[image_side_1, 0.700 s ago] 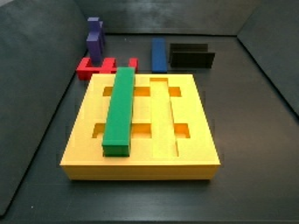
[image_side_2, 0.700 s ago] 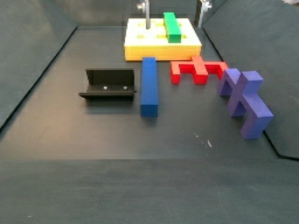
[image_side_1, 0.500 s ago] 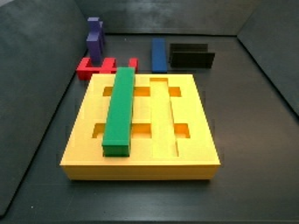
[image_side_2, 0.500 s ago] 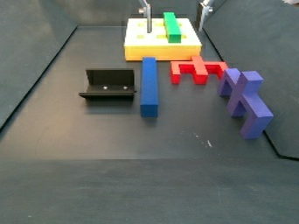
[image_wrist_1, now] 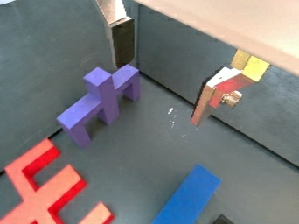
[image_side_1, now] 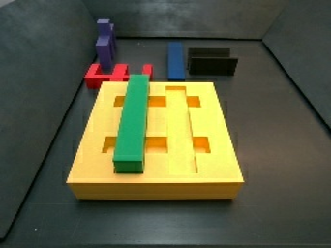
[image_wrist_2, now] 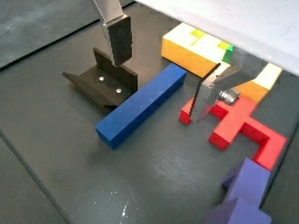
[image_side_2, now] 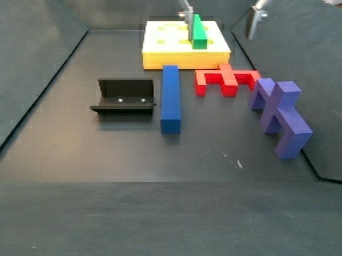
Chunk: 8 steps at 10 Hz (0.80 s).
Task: Pick up the blue object. Move up. Move to above the board. Insert the blue object.
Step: Pick up the blue object.
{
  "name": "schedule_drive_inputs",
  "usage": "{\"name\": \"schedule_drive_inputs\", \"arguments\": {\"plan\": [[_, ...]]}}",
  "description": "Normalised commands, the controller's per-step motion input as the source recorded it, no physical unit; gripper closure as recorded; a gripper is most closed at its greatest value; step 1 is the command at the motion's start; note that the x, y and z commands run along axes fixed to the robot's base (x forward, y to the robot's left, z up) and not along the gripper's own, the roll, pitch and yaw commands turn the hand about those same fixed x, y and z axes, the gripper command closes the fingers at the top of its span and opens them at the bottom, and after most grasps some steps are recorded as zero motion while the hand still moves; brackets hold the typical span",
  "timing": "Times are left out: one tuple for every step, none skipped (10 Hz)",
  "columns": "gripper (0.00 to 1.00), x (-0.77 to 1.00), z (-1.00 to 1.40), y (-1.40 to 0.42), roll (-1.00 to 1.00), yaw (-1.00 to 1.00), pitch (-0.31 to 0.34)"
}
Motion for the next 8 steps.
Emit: {"name": "schedule_drive_inputs", "arguments": {"plan": [[0.00,0.75,-0.09,-0.16,0.00,-0.14,0.000],[0.00,1.00,-0.29,-0.10,0.02,0.00,0.044],[0.00,1.00,-0.36,-0.05,0.00,0.00,0.056],[0.00,1.00,-0.45,-0.17,0.01,0.00,0.076],[0.00,1.00,-0.57,-0.32,0.06,0.00,0.071],[0.00,1.00,-0.56,-0.38,0.06,0.00,0.027],[0.00,1.00,-0.58,-0.40,0.07,0.00,0.029],[0.00,1.00,-0.55,-0.40,0.06,0.00,0.026]]}}
